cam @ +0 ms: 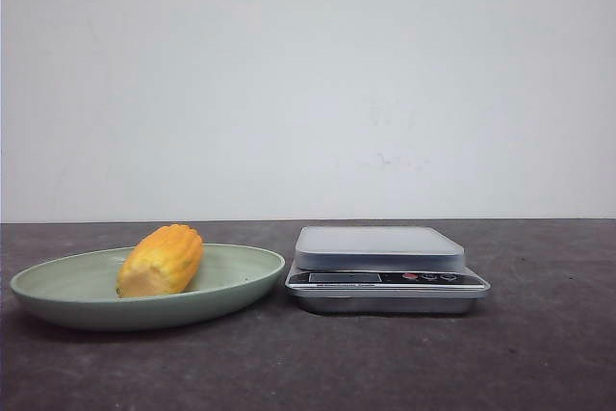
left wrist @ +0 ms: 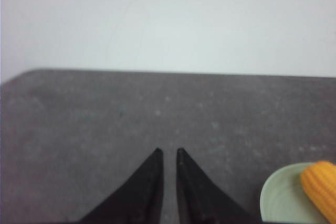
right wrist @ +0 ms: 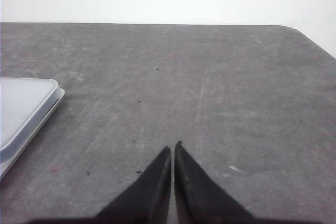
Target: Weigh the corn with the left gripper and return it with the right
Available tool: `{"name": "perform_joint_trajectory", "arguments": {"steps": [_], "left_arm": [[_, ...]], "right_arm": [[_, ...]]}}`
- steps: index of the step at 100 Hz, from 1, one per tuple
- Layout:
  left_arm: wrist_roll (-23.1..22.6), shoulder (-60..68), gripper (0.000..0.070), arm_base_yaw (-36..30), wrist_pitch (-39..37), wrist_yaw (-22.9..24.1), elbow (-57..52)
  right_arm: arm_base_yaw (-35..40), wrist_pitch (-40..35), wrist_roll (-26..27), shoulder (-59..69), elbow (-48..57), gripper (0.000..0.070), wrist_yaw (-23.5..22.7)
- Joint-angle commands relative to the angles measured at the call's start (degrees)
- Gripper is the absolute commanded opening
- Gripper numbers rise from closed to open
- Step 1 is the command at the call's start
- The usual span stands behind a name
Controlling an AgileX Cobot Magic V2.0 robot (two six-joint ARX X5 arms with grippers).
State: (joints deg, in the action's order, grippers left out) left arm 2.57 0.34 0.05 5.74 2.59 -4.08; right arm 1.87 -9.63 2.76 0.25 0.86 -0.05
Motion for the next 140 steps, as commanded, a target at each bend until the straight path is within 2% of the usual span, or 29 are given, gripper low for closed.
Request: {"name": "perform_joint_trajectory", "arguments": {"steps": [1, 11, 19, 34, 45, 57, 65, 69, 75, 79, 140], "left_arm": [[3.19, -0.15, 0.0000, 0.52, -0.90, -0.28, 1.09], [6.08, -0.15, 0.0000, 1.27, -1.14, -0.28, 3.30], [6.08, -0.17, 0.0000, 1.55, 0.79, -0.44, 3.32], [4.55, -0.17, 0.0000, 1.60, 1.33, -0.57, 3.32], [4.13, -0.17, 0.0000, 1.60, 5.35, -1.44, 3.32], [1.51, -0.17, 0.0000, 1.60, 5.09, -3.85, 3.32], [1.36, -0.17, 0.0000, 1.60, 5.09, -4.11, 3.32], [2.19, -0.17, 0.0000, 1.60, 5.01, -4.15, 3.32], [6.62, -0.17, 0.0000, 1.60, 4.96, -4.11, 3.32], [8.04, -0.17, 0.0000, 1.60, 4.96, -4.11, 3.32], [8.07, -0.15, 0.0000, 1.60, 4.98, -4.09, 3.30]], "right_arm": [[0.02, 0.59, -0.55, -0.04, -0.11, 0.0007, 0.02], [0.02, 0.59, -0.55, -0.04, -0.11, 0.0007, 0.02], [0.02, 0.59, -0.55, -0.04, -0.11, 0.0007, 0.02], [0.02, 0.59, -0.55, -0.04, -0.11, 0.0007, 0.02], [0.02, 0.59, -0.55, -0.04, -0.11, 0.0007, 0.02], [0.02, 0.59, -0.55, -0.04, -0.11, 0.0007, 0.02], [0.02, 0.59, -0.55, -0.04, -0.11, 0.0007, 0.02], [0.02, 0.59, -0.55, -0.04, -0.11, 0.0007, 0.02], [0.02, 0.59, -0.55, -0.04, -0.11, 0.0007, 0.02], [0.02, 0.59, -0.55, -0.04, -0.11, 0.0007, 0.04], [0.02, 0.59, -0.55, -0.04, -0.11, 0.0007, 0.04]]}}
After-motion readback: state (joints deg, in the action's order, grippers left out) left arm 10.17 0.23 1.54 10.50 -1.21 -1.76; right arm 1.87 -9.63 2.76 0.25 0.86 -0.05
